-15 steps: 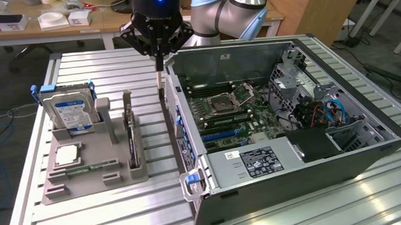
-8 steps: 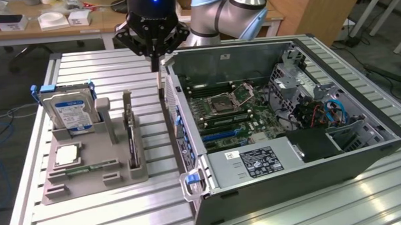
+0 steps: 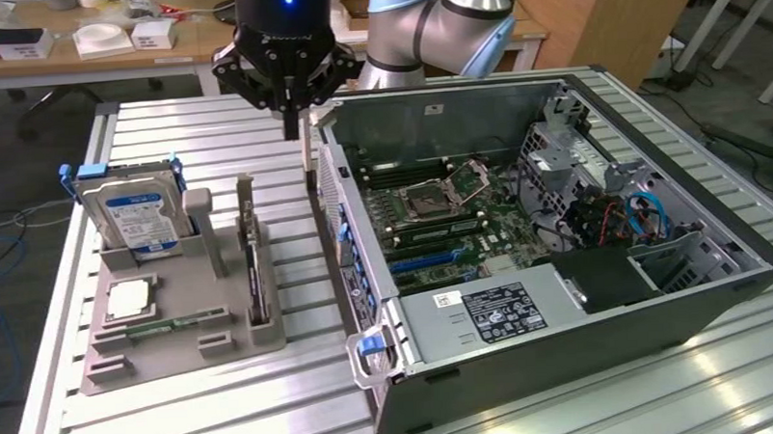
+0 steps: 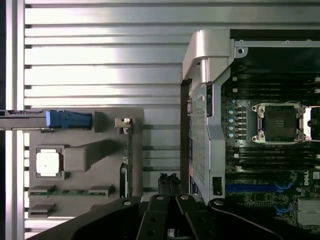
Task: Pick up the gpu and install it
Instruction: 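Reach for the gpu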
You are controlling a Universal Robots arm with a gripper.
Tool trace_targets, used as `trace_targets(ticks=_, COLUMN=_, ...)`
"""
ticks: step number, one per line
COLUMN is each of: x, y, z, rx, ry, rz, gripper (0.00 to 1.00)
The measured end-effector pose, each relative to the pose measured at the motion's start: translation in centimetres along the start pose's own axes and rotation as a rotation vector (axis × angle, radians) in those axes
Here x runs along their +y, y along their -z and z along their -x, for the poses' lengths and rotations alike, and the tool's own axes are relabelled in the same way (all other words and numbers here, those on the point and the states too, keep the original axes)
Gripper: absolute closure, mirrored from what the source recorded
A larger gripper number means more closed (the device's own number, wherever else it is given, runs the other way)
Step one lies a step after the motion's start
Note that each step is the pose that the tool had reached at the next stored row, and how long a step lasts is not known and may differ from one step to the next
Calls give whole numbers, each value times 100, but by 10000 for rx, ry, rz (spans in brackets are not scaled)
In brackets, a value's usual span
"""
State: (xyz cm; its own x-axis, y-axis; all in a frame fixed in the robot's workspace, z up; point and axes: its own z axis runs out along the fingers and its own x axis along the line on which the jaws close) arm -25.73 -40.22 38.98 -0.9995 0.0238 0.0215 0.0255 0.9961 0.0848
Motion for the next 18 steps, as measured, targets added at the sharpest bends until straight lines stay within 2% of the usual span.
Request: trace_targets(ticks=18, x=-28, y=-11, z=-234, rx=11, ry=53, rz=-2, gripper=90)
